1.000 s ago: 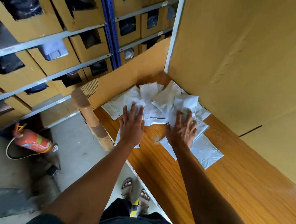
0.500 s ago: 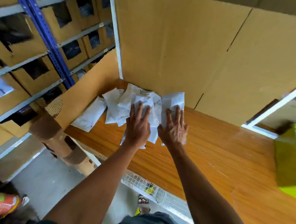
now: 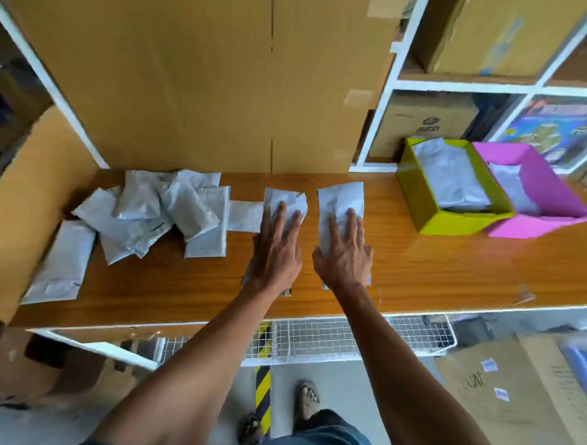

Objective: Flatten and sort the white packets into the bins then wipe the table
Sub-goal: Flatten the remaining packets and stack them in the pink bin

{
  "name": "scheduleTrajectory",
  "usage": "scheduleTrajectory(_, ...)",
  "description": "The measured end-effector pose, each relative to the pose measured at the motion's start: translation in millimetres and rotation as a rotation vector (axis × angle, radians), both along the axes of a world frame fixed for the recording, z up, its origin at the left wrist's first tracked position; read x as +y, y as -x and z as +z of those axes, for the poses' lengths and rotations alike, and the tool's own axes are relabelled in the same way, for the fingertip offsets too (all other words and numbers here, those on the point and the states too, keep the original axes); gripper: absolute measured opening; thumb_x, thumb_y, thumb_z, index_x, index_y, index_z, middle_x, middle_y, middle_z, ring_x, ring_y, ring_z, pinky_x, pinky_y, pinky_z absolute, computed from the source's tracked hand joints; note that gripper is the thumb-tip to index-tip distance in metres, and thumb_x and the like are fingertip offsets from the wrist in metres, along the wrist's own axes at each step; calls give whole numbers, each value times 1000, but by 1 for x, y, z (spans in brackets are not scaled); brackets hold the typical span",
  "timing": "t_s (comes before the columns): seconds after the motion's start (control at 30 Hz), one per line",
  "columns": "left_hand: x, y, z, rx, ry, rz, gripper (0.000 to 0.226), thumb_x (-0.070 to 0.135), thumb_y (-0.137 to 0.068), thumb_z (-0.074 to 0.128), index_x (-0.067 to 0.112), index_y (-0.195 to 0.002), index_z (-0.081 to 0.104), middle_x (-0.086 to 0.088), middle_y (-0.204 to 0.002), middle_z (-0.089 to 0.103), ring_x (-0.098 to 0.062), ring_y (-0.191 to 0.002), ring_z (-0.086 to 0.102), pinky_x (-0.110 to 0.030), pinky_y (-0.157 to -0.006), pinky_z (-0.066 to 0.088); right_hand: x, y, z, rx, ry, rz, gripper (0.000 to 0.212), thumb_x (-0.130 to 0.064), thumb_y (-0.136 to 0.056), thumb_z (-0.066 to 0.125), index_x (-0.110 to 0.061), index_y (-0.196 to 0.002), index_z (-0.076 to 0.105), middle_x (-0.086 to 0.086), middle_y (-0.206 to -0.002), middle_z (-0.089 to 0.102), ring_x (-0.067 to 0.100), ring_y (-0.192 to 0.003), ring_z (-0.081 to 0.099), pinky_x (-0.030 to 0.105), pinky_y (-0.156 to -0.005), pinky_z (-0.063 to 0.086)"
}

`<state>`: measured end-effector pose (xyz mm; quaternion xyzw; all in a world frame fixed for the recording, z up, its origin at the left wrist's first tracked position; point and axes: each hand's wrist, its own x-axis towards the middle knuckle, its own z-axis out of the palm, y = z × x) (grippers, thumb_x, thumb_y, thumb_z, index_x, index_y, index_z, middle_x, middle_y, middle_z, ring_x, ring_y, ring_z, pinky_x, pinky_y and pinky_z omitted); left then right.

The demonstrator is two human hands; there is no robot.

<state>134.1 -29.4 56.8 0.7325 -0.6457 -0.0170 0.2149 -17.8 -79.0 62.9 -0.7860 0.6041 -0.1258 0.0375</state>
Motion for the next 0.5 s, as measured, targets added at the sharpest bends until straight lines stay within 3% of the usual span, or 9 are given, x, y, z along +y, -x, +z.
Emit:
scheduleTrajectory(0.2,-31,105,10,47,-1,-188,68,20,-100,55,28,-164,33,-3,-176,13,-35,-162,2,-66,-111,40,-3,105,5,-25,37,-213,89,-52,-85,60,-34,-163,21,9,-174,4,31,-159,11,58,-102,45)
scheduleTrajectory(0.5,-72,292,0,-3,-38,-441,69,23,-97,56,28,-163,36,-4,-176,13,-34,-162,4,-65,-107,42,1,292,-2,-55,44,-504,90,-51,-82,58,-33,-162,22,9,-172,8,31,-159,14,58,-104,46)
